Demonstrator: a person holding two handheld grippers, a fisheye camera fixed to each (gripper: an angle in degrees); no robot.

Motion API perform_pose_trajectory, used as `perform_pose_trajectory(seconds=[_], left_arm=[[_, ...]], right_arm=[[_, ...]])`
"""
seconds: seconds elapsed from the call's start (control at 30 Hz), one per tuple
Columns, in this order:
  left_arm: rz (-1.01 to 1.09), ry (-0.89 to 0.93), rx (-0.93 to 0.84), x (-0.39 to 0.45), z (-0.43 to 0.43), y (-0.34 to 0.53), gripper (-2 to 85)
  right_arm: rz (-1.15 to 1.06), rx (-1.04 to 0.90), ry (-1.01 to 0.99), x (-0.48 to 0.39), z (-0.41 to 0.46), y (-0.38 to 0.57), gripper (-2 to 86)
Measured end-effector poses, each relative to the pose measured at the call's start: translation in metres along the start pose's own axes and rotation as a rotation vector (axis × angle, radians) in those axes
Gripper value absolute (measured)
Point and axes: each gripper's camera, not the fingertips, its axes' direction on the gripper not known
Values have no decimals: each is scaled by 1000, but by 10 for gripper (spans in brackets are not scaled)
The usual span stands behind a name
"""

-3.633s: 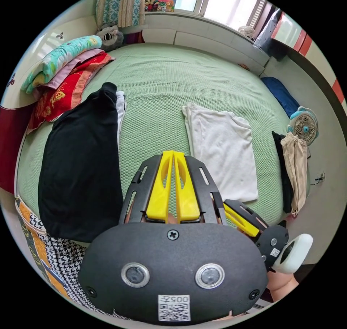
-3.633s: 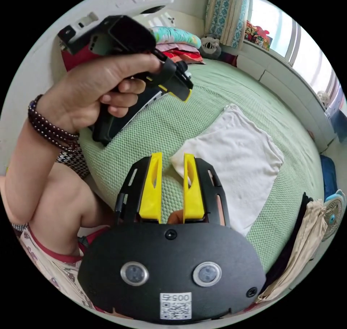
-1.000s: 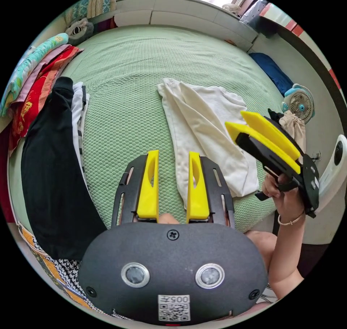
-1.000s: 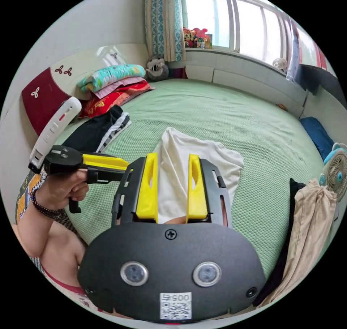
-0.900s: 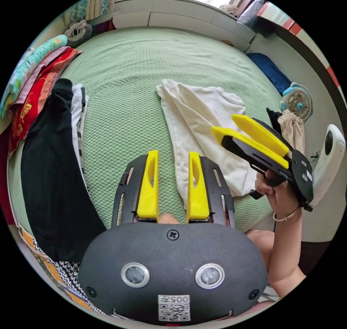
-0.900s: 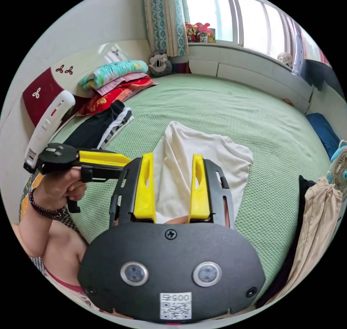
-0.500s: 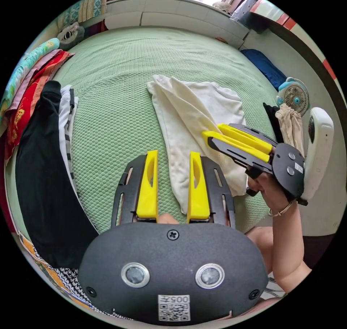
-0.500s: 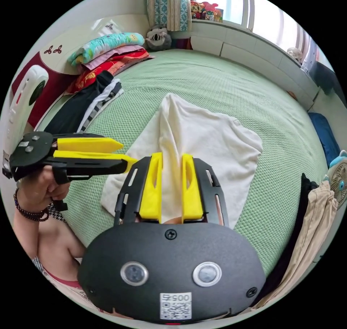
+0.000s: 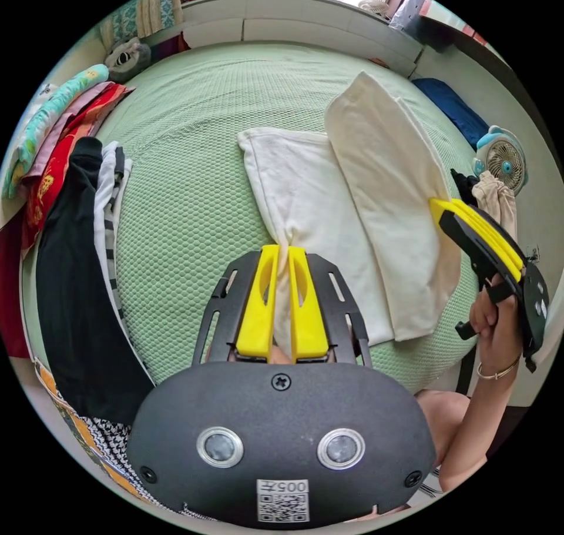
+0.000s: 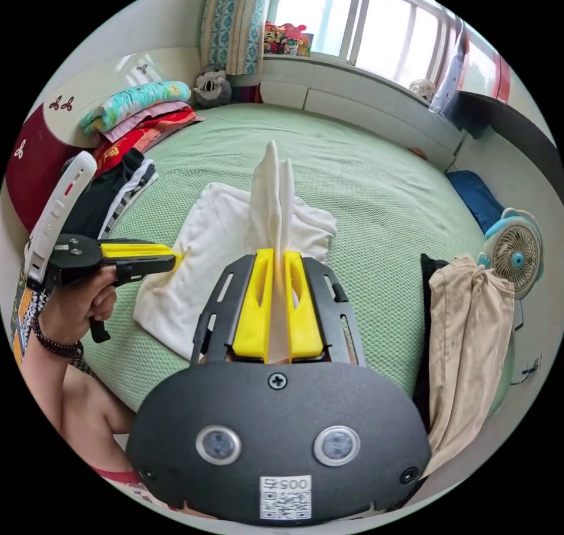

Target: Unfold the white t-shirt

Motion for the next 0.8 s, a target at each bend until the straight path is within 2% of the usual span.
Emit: perform_pose_trajectory(seconds=[0.27,0.57,0.7,0.8], left_arm=[[-43,19,15,-6,-10,6,38],[-121,-189,57,-29,-36,22,33],[-192,-215,62,-54,-47,35,38],[-226,-163,16,-66,-44,41,47]], right_arm=[[183,-9,105,62,-10,13,-6],[369,-58,236,113,-4,26,-7],[381,-91,183,120,9,24,-3],[388,-155,155,119,26,20,17]])
